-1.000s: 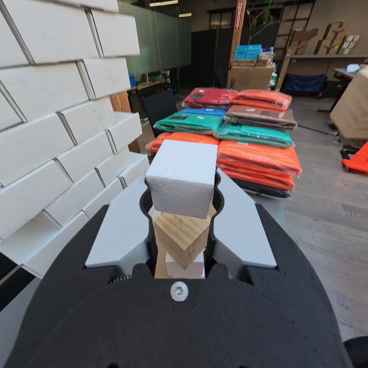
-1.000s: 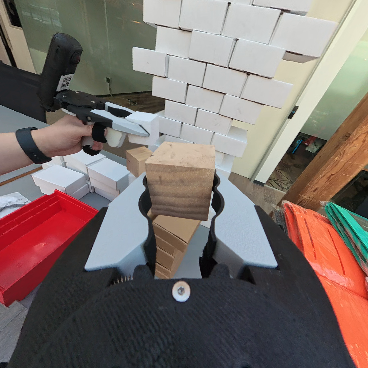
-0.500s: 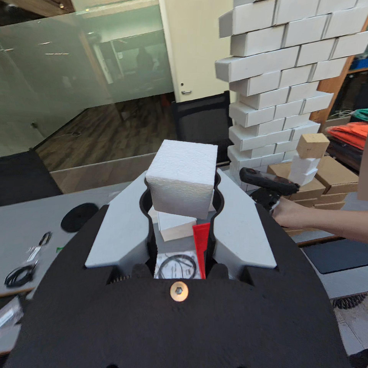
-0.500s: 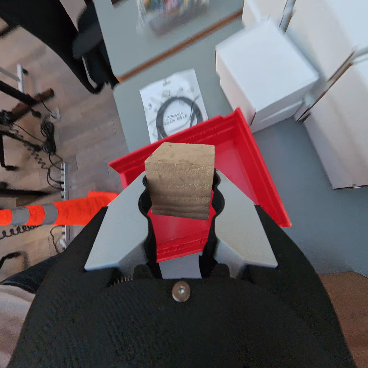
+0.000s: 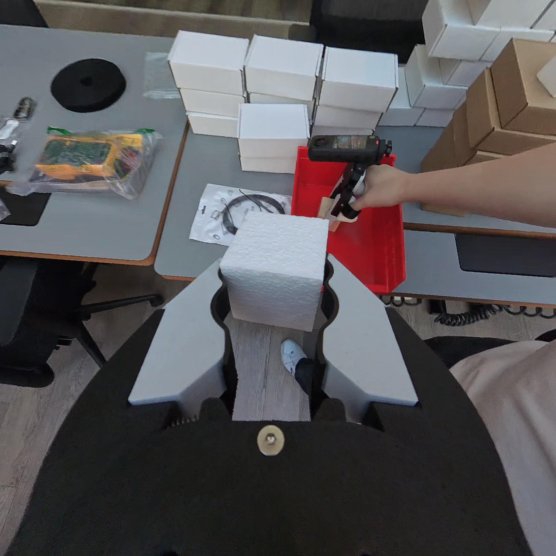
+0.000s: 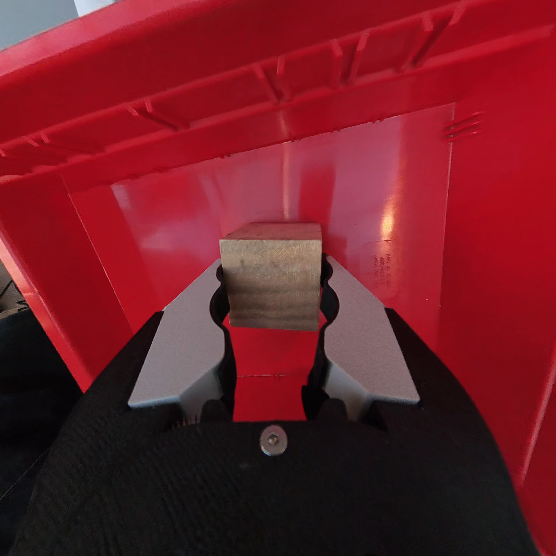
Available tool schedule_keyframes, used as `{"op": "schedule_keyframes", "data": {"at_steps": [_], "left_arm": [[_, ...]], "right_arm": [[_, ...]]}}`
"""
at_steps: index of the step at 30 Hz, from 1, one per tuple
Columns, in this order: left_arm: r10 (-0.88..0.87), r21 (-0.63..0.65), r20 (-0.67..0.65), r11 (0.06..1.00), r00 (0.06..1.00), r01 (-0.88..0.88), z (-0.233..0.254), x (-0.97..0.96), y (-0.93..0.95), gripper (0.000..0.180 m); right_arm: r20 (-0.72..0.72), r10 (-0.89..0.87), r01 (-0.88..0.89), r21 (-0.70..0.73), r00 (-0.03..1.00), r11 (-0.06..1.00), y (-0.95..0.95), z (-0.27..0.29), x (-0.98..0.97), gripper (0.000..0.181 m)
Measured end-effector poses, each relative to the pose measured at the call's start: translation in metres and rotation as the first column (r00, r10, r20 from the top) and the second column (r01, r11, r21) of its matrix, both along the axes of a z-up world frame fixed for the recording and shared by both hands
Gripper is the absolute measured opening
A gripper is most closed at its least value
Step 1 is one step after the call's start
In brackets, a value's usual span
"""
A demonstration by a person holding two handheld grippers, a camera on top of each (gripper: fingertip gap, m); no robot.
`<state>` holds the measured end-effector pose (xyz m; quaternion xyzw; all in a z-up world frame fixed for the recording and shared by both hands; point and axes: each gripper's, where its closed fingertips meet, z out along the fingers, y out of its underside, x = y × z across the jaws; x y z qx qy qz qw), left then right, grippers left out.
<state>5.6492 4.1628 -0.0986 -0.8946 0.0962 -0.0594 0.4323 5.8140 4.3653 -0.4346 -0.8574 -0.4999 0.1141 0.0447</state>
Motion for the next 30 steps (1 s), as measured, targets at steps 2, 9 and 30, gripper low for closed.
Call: {"op": "schedule_keyframes", "data": {"at_steps": [2,9,30], "left_arm": [[-0.071,-0.059,0.030,0.996,0.997,0.073,-0.026,0.028,0.019,0.059],[-0.349,-0.362,-0.121,0.887,0.929,0.286,-0.155,0.113,0.102,0.060],[-0.459,-0.758,-0.210,0.634,0.863,0.153,-0.336,0.139,0.132,0.060]], "right_arm": [[-0.004,0.001,-0.001,0.016,1.000,1.000,0.001,0.001,0.004,0.060],[-0.281,-0.009,0.112,0.354,0.960,0.928,0.002,0.164,0.044,0.063],[-0.661,-0.148,0.637,0.601,0.736,0.482,0.008,0.382,0.323,0.097]]}}
